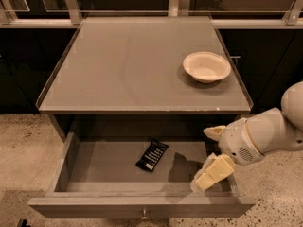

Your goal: Pick rxbar chocolate from top drawer and place on counter

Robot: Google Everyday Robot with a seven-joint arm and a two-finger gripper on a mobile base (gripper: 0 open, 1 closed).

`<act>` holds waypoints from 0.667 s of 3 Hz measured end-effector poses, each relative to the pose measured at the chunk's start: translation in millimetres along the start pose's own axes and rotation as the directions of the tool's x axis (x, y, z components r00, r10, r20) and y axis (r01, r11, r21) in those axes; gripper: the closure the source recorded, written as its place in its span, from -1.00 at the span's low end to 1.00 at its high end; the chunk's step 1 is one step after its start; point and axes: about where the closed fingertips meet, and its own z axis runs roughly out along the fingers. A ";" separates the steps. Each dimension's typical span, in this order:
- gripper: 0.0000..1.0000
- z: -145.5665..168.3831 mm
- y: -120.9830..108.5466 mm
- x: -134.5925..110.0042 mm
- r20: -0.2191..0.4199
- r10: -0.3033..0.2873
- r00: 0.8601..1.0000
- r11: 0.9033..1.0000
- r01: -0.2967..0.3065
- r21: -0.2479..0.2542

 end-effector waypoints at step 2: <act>-1.00 27.5 -31.1 0.4 0.029 -0.029 0.999 0.978 0.023 0.208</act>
Offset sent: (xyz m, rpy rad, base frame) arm 0.0340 -0.0025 -0.0296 -0.0682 -0.2603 -0.2025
